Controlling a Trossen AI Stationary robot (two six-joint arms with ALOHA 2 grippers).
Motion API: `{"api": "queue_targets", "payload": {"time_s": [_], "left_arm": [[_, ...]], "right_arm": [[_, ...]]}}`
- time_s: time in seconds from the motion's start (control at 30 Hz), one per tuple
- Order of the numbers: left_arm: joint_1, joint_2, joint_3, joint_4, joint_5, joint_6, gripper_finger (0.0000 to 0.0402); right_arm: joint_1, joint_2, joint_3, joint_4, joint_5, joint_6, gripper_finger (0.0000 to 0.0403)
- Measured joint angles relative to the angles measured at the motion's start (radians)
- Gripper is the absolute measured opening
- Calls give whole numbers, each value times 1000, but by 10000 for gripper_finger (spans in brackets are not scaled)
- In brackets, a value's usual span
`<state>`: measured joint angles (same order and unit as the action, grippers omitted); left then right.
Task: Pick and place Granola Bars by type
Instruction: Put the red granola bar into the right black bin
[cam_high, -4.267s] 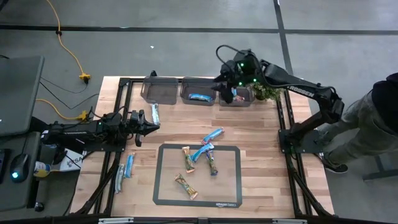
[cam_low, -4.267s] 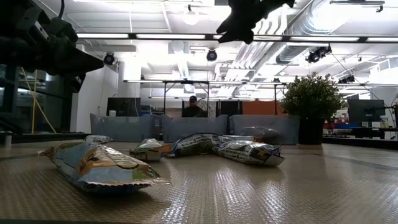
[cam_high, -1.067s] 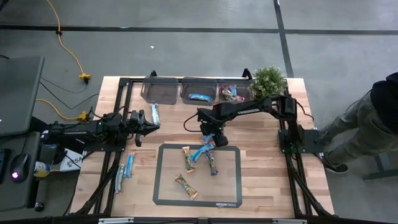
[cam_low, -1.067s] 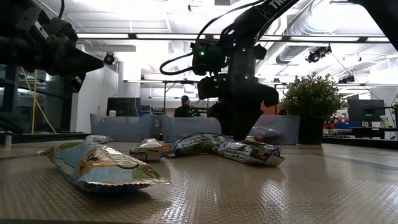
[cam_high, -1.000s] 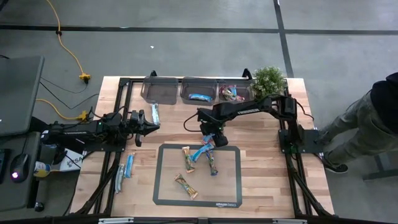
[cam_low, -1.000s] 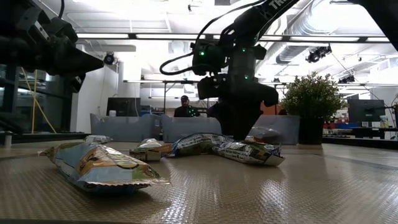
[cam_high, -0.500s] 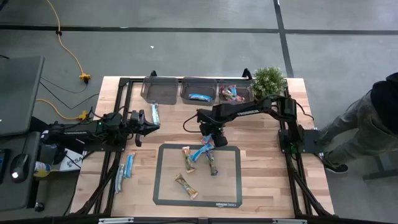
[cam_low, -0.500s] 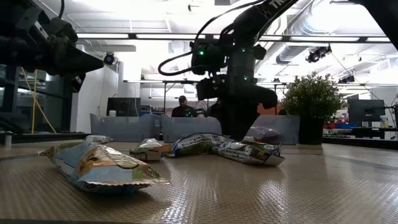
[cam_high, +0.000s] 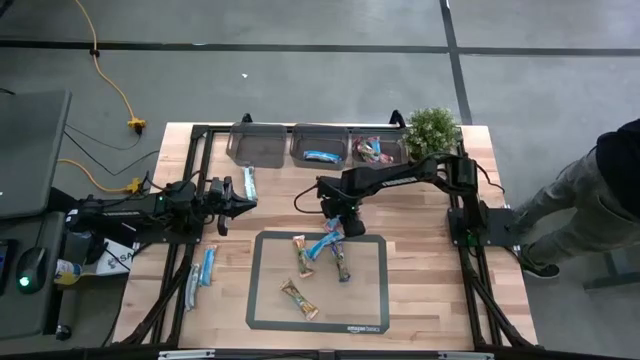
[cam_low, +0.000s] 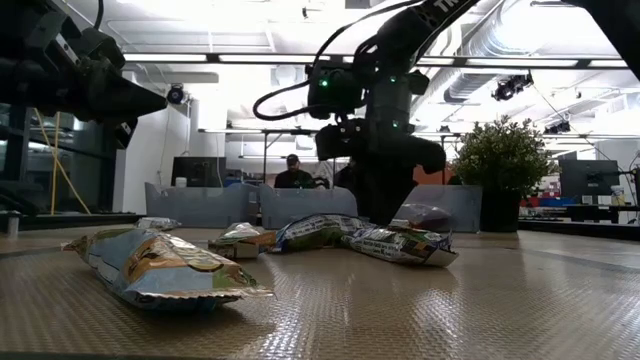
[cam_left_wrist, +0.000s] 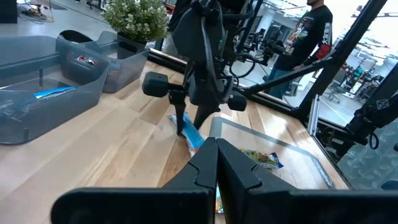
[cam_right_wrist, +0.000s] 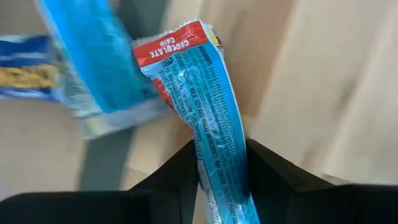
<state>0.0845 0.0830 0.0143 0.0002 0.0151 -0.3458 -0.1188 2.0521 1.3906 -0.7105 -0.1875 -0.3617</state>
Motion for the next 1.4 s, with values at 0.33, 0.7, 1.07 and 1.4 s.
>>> {"api": "queue_targets", "payload": {"time_s": [0.33, 0.7, 1.07, 1.4], "left_arm": [[0, 0, 0, 0, 0, 0, 0], [0, 0, 0, 0, 0, 0, 0], [0, 0, 0, 0, 0, 0, 0], [0, 0, 0, 0, 0, 0, 0]], "right_arm": [[-6, -50, 0, 91, -74, 102, 94], [-6, -61, 0, 94, -55, 122, 89], [-6, -62, 2, 124, -2, 137, 89], [-11, -13, 3, 92, -26, 85, 148]]}}
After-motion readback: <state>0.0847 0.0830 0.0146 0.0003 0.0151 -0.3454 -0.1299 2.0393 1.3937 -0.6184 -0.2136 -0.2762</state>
